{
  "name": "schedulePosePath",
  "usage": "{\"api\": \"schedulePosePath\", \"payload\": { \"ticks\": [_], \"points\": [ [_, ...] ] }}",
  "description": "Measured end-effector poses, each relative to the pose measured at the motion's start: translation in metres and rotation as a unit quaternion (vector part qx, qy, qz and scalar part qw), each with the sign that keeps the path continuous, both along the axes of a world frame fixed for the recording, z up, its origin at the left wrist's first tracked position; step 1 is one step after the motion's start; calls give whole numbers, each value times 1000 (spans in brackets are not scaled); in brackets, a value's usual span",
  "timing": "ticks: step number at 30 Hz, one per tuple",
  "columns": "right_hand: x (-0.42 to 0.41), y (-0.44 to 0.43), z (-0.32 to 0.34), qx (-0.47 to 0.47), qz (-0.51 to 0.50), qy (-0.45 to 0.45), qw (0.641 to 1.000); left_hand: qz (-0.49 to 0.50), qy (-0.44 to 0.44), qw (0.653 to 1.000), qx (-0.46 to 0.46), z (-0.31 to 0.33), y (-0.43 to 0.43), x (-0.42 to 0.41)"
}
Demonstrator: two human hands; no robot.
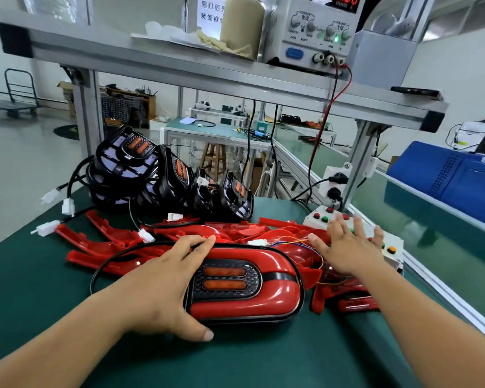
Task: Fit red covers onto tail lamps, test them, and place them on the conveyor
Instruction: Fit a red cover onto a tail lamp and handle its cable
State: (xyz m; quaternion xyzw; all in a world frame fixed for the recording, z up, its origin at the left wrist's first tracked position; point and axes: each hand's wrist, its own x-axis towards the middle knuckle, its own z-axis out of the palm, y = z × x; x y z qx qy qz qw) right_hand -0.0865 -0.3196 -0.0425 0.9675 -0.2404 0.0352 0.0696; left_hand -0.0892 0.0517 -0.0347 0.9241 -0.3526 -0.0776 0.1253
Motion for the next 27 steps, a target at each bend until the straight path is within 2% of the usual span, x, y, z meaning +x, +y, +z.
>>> {"api": "schedulePosePath", "payload": {
  "ticks": [11, 21, 27],
  "points": [
    [10, 0, -15, 26, 9, -17, 999, -6, 0, 1000, -5, -2, 1, 1],
    [11, 1, -10, 17, 17, -13, 1000, -29, -74, 997, -18, -5, -2, 1],
    [11, 2, -10, 14, 17, -15, 1000, -23, -70, 997, -23, -4, -3, 1]
  ]
}}
